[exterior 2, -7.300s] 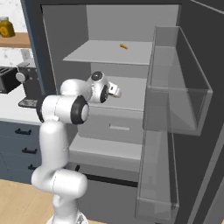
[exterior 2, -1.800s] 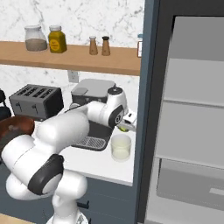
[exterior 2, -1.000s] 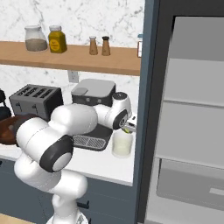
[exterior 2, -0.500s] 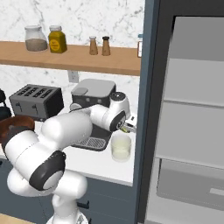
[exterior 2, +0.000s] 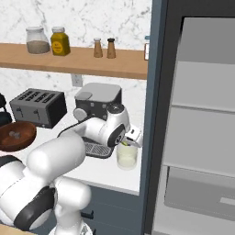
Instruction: Grab a lemon wedge from the fridge and one ice cube from the ice bowl, and put them in the glass of lemonade.
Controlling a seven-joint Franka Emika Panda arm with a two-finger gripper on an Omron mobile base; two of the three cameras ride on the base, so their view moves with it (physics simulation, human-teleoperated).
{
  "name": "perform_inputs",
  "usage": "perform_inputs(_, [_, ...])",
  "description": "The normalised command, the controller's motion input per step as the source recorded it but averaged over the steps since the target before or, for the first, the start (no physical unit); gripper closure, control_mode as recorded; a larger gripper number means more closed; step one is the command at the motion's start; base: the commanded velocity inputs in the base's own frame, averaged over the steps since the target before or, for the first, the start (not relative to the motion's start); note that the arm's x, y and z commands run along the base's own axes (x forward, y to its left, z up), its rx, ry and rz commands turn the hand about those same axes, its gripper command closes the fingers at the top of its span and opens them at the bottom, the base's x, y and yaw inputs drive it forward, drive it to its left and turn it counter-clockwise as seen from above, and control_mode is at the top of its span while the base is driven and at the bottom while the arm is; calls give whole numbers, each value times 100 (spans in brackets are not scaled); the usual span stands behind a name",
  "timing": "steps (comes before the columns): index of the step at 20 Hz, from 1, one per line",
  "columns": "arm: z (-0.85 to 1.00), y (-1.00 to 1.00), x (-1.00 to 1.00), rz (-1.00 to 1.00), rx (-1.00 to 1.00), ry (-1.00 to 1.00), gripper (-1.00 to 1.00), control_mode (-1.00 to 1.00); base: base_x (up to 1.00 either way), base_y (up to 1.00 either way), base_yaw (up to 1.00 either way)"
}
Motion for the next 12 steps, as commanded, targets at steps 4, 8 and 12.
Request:
perform_inputs(4, [-20,0,6,0,0,0,100,-100,0,0,0])
perform_inputs(8, [-12,0,25,1,0,0,100,-100,0,0,0])
perform_inputs(12, [-1,0,2,1,0,0,-100,-100,0,0,0])
